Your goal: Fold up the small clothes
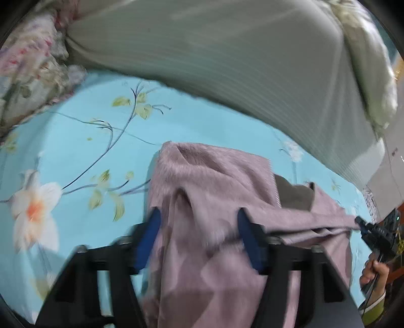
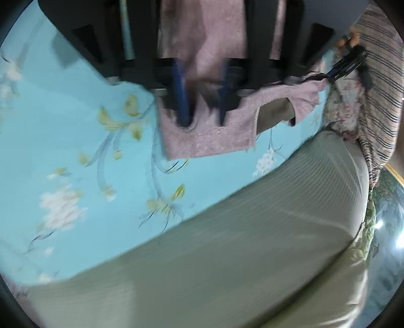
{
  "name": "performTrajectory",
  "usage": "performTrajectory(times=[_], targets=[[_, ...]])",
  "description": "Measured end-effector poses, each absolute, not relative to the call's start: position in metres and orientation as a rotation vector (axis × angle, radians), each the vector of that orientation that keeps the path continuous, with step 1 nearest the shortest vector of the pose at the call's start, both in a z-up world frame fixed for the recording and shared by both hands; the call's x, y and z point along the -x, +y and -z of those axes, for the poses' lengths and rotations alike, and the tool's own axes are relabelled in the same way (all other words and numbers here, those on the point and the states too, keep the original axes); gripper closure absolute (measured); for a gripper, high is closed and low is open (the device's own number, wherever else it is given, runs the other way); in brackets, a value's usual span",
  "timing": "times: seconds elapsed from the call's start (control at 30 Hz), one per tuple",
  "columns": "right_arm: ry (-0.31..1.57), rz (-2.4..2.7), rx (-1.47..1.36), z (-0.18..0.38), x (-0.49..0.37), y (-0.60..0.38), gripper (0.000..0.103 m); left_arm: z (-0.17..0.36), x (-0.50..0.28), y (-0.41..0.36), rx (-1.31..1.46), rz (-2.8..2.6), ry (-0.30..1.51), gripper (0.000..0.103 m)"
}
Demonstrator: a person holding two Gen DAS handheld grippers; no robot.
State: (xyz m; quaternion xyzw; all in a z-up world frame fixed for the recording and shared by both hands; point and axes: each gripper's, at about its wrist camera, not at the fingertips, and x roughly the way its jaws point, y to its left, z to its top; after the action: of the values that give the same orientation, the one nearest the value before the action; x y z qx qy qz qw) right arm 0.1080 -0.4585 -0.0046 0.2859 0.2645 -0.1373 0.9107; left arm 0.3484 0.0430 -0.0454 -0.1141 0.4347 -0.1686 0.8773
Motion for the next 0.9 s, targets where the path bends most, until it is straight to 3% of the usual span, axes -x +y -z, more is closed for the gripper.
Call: performTrajectory(times=[0.1,0.3,0.43,0.5,0.63,0.67,0.7,0.73,0.9], targets=[[0.531,0.231,-0.502,-0.005,-0.093,-0.426,0.043,0.040,-0.310,0.029,0.185,0.438,0.904,0.039],[0.892,-0.155,-0.215,0.038,-0.157,-0.322,0.058,0.062,-0.280,-0.050,-0.016,0.622,0.990,0.041],[1.020,-0.141,-0.140,0.067,-0.201,-0.324,0.069,0.090,-0.306,-0.090,-0.154,0.610,1.094,0.047],[0.985,-0.034,-0.183,0.065,-0.216,-0.356,0.078,0.096,-0.326,-0.097,-0.199,0.603,1.093,0.048],[0.815,0.217,-0.322,0.047,-0.219,-0.428,0.092,0.087,-0.378,-0.082,-0.126,0.521,1.058,0.061],[0.760,0.279,-0.369,0.043,-0.215,-0.446,0.092,0.084,-0.394,-0.073,-0.098,0.471,1.034,0.066],[0.738,0.317,-0.388,0.041,-0.213,-0.453,0.092,0.083,-0.407,-0.064,-0.062,0.446,1.029,0.081],[0.711,0.338,-0.415,0.039,-0.209,-0.461,0.092,0.082,-0.419,-0.055,-0.019,0.412,1.023,0.085],[0.662,0.365,-0.449,0.030,-0.184,-0.460,0.088,0.074,-0.438,-0.009,0.212,0.280,0.957,0.086]])
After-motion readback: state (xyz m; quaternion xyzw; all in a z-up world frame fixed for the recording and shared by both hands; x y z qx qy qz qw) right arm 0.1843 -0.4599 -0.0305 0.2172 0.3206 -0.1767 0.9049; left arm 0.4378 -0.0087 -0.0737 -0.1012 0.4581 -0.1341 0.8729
